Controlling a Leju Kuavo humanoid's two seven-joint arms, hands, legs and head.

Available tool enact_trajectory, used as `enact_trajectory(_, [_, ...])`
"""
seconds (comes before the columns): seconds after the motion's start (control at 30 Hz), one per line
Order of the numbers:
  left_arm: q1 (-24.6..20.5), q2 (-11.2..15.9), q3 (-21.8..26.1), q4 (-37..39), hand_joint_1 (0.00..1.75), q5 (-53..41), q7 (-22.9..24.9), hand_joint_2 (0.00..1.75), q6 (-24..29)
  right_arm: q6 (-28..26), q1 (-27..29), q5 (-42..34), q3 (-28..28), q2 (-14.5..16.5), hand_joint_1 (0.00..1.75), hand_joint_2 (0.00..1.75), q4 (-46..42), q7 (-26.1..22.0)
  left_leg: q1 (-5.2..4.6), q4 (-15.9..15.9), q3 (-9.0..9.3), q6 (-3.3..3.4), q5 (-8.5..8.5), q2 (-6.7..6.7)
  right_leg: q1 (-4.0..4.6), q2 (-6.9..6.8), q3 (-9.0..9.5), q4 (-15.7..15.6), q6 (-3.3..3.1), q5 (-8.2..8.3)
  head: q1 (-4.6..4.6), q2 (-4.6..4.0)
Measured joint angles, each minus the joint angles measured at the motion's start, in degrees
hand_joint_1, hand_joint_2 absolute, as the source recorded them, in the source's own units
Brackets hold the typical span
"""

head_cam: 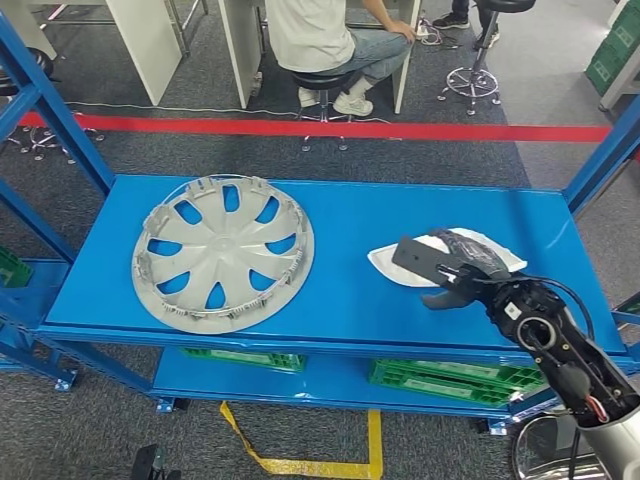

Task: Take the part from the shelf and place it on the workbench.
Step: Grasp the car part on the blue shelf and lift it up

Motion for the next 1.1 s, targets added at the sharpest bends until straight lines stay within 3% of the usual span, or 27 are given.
enact_trajectory(0.1, [-0.1, 0.0, 0.0, 0.0, 0.00, -0.1, 0.4, 0.00, 0.0, 4.7, -0.4, 0.2, 0.6, -0.6, 0.00, 1.75, -0.5, 0.5, 0.00, 0.0, 0.00, 0.00, 0.00, 0.00, 0.00, 0.00, 0.00, 0.0, 0.00, 0.00, -0.01, 0.00])
enact_trajectory(0.57, [-0.6, 0.0, 0.0, 0.0, 0.00, -0.9, 0.8, 0.00, 0.0, 13.5, 0.3, 5.5, 0.2, -1.4, 0.00, 1.75, -2.6, 0.6, 0.00, 0.0, 0.00, 0.00, 0.00, 0.00, 0.00, 0.00, -0.01, 0.0, 0.00, 0.00, 0.00, 0.00])
enact_trajectory(1.1, [-1.1, 0.0, 0.0, 0.0, 0.00, -1.1, 1.4, 0.00, 0.1, 15.5, 2.6, 10.4, -2.0, -1.6, 0.00, 1.75, -2.5, 0.7, 0.00, 0.0, 0.00, 0.00, 0.00, 0.01, 0.00, 0.03, -0.02, 0.0, 0.00, 0.00, -0.01, 0.00])
